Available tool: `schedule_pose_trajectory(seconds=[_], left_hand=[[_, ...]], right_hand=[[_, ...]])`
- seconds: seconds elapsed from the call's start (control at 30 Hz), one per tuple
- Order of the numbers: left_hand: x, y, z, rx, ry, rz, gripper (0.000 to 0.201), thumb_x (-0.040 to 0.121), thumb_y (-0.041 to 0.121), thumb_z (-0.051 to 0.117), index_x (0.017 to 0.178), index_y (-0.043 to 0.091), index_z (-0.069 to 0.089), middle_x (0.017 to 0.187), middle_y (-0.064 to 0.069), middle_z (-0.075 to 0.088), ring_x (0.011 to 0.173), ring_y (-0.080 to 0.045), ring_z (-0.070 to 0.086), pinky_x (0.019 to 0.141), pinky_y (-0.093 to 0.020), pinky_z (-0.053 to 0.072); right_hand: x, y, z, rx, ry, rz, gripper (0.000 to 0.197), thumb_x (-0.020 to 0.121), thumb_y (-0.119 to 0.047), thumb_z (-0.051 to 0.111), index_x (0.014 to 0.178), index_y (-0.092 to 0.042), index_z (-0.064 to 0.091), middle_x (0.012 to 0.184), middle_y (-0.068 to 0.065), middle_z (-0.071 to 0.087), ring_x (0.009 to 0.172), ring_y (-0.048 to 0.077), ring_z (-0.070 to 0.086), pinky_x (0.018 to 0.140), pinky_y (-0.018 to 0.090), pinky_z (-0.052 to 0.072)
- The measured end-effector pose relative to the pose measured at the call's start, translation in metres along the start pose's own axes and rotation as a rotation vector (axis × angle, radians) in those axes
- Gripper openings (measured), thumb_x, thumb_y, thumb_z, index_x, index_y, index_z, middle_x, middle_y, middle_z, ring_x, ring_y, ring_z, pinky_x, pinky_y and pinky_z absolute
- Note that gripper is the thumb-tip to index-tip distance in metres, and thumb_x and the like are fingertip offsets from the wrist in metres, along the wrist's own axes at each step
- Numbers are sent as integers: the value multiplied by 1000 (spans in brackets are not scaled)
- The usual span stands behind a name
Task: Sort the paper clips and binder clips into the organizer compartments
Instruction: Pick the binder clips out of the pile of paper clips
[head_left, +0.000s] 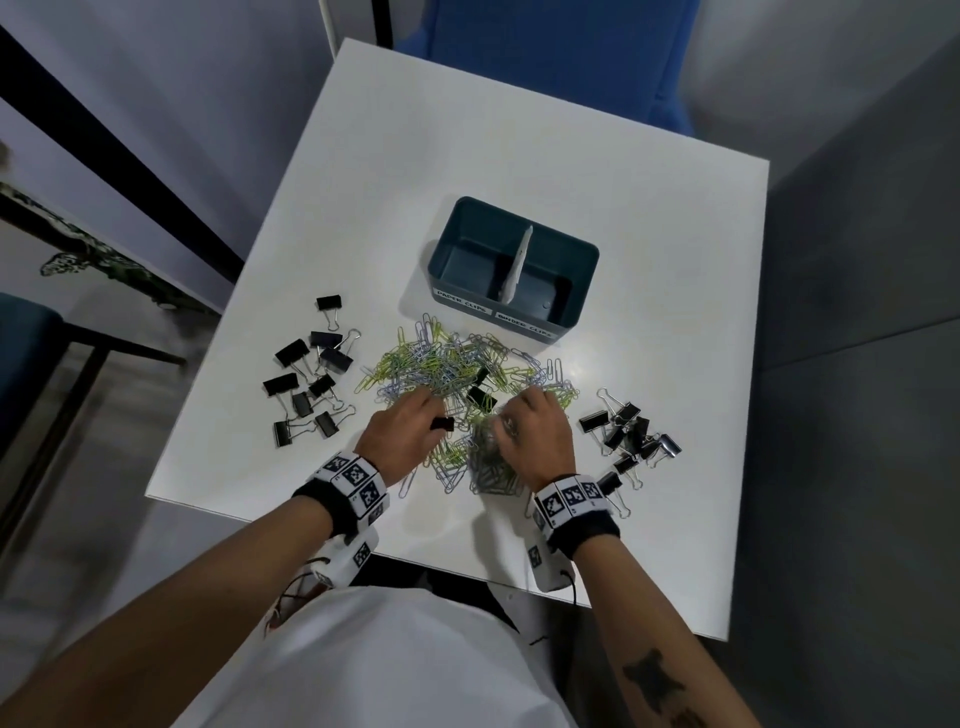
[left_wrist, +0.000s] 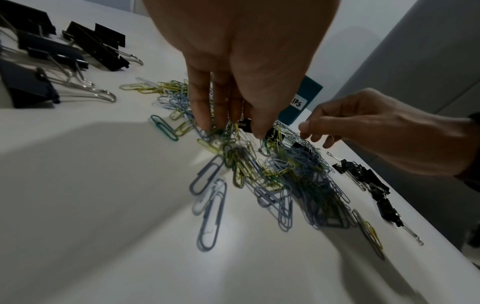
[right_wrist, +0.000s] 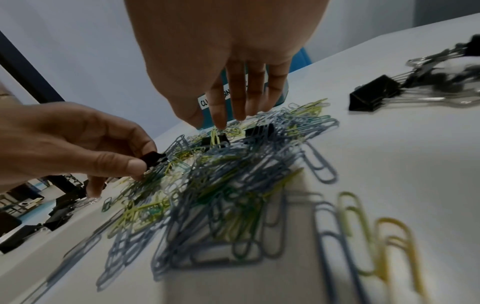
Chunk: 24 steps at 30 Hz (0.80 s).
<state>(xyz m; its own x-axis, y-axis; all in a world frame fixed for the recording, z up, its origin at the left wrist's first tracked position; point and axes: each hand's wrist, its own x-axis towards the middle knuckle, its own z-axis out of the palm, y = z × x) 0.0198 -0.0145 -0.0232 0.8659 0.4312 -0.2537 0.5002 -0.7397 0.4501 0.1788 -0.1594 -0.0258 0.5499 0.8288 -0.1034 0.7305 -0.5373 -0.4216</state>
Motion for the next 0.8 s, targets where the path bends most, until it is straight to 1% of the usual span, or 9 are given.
schedule_pose_trajectory(seconds=[0.07,0.1,0.17,0.27,0.43,0.53,0.63,0.7,0.8], left_hand=[[-1,-1,0,-38,9,-4,20,90,26,60,106,16,52,107,1,52,92,-17,53,59,-34,51],[-1,-2,-1,-64,23,-14,20,91,25,59,108,15,52,107,0,53,91,-18,54,61,-34,50],[0,-2,-3,-115,73,-33,20,93,24,57,110,13,53,106,-2,55,87,-21,56,60,-33,48],[3,-2,-8,-154,145,-41,22,97,26,51,113,11,55,104,-3,58,85,-22,57,62,-35,50],[3,-6,-21,-290,221,-147,22,98,29,47,111,15,57,99,-1,63,85,-19,59,70,-38,52],[-3,-10,-30,-354,277,-220,18,97,30,51,108,18,59,94,3,66,78,-15,62,66,-34,52],[-14,-19,-40,-416,335,-303,14,94,28,57,105,20,62,88,9,65,72,-9,62,62,-29,52],[-19,-32,-49,-406,368,-357,11,93,27,58,100,19,63,86,7,66,70,-9,62,62,-29,51],[-22,-57,-62,-355,423,-513,13,92,25,58,97,15,63,87,-1,69,80,-22,63,69,-32,48]], right_hand=[[8,-11,1,16,19,-18,17,87,-28,63,95,-13,65,98,2,60,91,19,50,76,35,50],[11,-16,2,8,-8,-33,20,84,-20,66,103,-12,64,103,5,61,94,22,53,75,39,53],[17,-25,3,-41,-142,-34,45,77,-9,69,120,-14,59,118,9,58,105,28,52,72,45,56],[24,-28,5,-88,-241,-15,65,73,-11,76,132,-21,51,124,11,53,109,31,51,72,45,57],[31,-21,5,-74,-216,-20,45,78,-14,72,116,-15,48,112,8,52,93,27,56,65,40,56],[31,-17,2,-9,-175,-5,39,79,-23,74,104,-14,44,97,5,58,75,22,54,55,31,46],[29,-14,-1,100,-140,58,33,80,-19,72,95,-17,42,84,3,62,68,24,56,53,29,42],[28,-12,-4,205,-115,98,33,79,-17,73,97,-18,45,86,2,65,69,23,58,54,32,49],[27,-10,-11,298,-94,79,31,78,-9,74,105,-15,59,99,4,65,79,18,59,67,34,54]])
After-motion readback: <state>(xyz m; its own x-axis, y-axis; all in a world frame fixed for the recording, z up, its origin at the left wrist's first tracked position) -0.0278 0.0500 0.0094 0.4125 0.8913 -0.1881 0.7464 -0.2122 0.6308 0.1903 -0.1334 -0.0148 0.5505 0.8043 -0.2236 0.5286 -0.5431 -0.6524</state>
